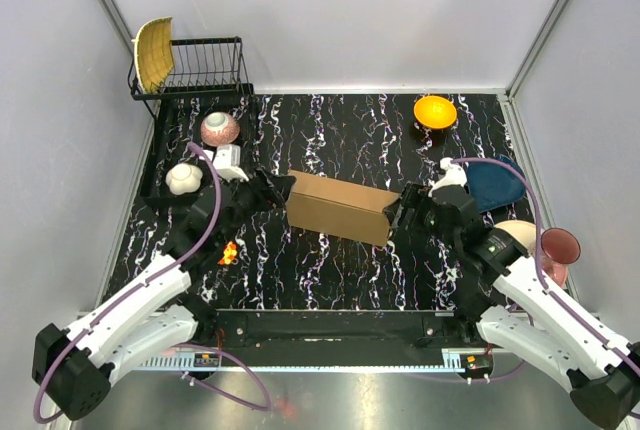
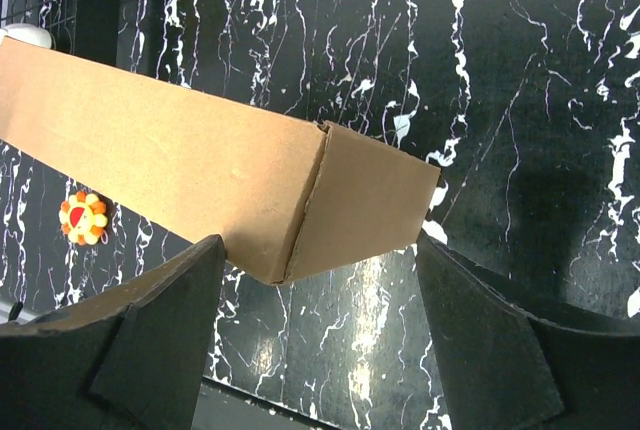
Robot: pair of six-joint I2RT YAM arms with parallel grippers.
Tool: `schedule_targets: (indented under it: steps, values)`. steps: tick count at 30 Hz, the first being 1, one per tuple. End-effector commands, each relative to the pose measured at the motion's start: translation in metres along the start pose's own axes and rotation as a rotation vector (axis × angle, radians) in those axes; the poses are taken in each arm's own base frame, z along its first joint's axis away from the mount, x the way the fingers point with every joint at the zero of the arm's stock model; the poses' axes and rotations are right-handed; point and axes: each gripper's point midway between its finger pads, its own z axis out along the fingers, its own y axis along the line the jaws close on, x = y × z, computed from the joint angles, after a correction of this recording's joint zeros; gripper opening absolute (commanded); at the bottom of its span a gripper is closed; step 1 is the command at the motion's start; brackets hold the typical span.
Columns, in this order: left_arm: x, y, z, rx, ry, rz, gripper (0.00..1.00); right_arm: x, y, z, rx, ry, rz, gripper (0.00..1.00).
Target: Fold the paper box
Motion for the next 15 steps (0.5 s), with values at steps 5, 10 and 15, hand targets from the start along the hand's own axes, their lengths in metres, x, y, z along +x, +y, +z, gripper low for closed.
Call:
schedule_targets:
  steps: [5,10,15]
  values:
    - [0.039,0.016,0.023,-0.05,0.157,0.087,0.65,0.024,-0.013,0.019,0.022,0.061,-0.048,0.77]
    - [0.068,0.027,0.011,-0.018,0.177,0.017,0.41,0.049,-0.019,0.014,-0.022,0.098,-0.006,0.75]
    - [0.084,0.02,-0.015,0.023,0.178,-0.01,0.17,0.065,-0.018,-0.001,-0.073,0.139,0.053,0.73]
